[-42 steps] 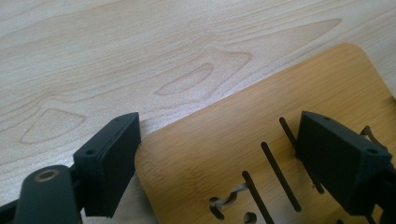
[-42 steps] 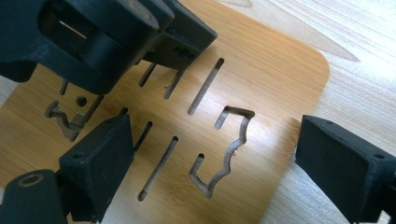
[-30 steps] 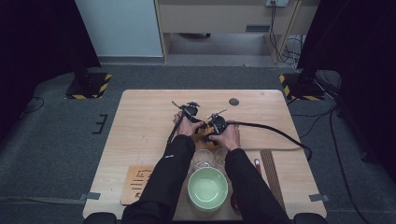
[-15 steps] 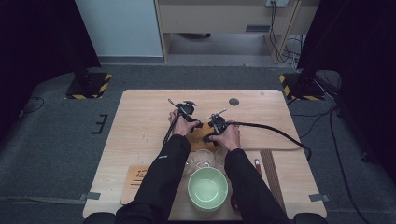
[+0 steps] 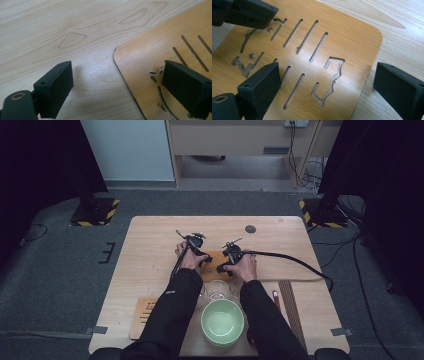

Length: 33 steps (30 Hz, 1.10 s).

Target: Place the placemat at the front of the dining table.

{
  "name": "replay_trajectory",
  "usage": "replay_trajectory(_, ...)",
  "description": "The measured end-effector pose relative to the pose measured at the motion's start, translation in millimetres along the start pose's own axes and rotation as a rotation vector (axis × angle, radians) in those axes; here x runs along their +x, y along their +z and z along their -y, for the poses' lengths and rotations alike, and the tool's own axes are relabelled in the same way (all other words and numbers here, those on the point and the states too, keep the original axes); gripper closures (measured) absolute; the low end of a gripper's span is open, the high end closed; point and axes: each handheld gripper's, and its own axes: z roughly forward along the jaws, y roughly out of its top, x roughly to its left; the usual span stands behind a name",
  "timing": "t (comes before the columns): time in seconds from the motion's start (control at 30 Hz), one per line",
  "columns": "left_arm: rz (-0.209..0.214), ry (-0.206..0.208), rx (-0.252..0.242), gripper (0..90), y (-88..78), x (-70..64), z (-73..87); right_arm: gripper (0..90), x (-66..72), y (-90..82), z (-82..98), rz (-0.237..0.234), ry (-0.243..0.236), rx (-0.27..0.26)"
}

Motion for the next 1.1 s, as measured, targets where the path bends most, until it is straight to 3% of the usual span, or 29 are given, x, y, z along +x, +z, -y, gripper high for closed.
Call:
replay_trajectory(0.2,-0.009,0.018,-0.028,4.5,1.3,0.7,2.7,10.2,1.1,-1.4,0.3,-0.003,0.009,0.0)
replay_trajectory(0.33,-0.012,0.059,-0.057,4.5,2.0,0.0,3.2,12.7,1.0,-2.4,0.5,0.001,0.009,-0.003)
replay_trajectory(0.73,0.01,0.104,-0.098,4.8,4.2,0.5,4.3,15.5,-2.6,-6.2,-2.1,0.023,0.031,-0.009)
replay_trajectory(0.9,0.025,0.079,-0.096,5.0,4.8,2.5,4.8,15.6,-12.3,-29.4,-15.4,0.004,0.089,-0.106)
replay_trajectory(1.0,0.031,0.045,-0.096,5.1,5.9,4.0,4.9,15.7,-21.0,-38.3,-17.6,0.027,0.082,-0.11)
replay_trajectory(1.07,0.042,0.001,-0.088,6.3,6.0,5.0,5.2,16.1,-26.4,-40.8,-15.5,0.008,0.094,-0.125)
replay_trajectory(1.1,0.04,-0.003,-0.087,7.3,5.3,5.4,4.7,16.2,-29.2,-41.2,-13.7,0.004,0.098,-0.128)
